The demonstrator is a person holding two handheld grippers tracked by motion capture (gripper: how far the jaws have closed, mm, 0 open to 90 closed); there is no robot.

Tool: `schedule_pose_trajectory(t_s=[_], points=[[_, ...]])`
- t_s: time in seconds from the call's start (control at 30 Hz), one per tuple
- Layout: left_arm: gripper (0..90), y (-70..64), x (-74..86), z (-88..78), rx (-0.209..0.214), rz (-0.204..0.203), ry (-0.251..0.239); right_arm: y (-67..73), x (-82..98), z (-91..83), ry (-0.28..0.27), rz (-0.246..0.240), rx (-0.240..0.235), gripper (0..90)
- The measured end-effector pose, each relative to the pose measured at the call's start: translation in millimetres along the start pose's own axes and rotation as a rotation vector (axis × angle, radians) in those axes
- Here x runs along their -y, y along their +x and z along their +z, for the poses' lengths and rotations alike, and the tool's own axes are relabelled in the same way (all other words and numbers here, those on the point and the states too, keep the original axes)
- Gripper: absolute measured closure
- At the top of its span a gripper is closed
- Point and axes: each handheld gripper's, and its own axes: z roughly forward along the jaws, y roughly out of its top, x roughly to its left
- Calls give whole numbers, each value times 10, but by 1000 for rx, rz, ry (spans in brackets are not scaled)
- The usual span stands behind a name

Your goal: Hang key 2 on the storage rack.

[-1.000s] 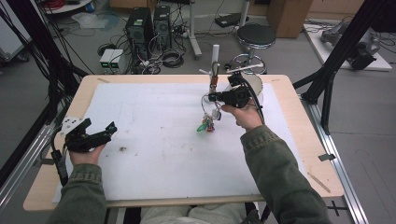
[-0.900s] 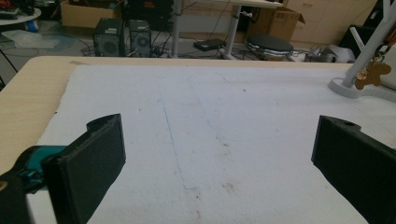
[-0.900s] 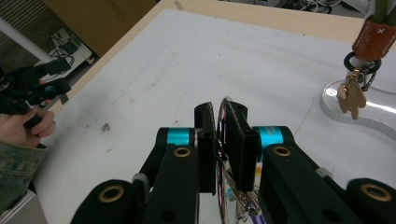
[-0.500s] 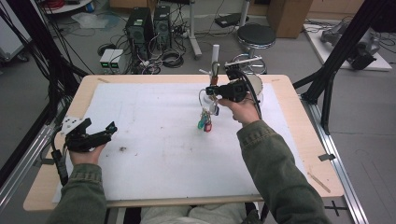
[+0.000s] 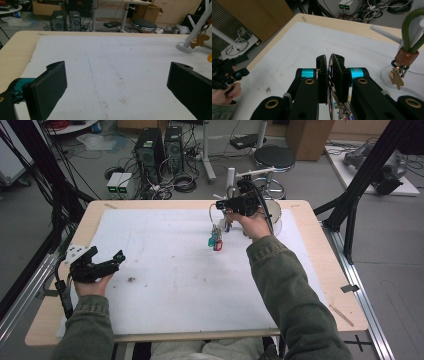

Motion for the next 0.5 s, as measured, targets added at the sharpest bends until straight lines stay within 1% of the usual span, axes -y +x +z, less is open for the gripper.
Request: schedule_pose_trajectory(t_s=[0.23, 0.3, 0.33, 0.4, 0.5], points=[[32, 6, -4, 7, 1, 0, 1, 6, -145, 54, -3, 9, 7, 833], [32, 7, -7, 13, 2, 0, 0, 0, -171, 85, 1, 9, 7, 832], [32, 10, -7, 14, 3, -2, 0, 0, -192, 101, 5, 2, 14, 832], [32, 13, -9, 18, 3, -5, -2, -3, -224, 125, -5, 6, 12, 833], [32, 22, -13, 24, 6, -4, -2, -16, -266, 168, 0, 15, 18, 833]])
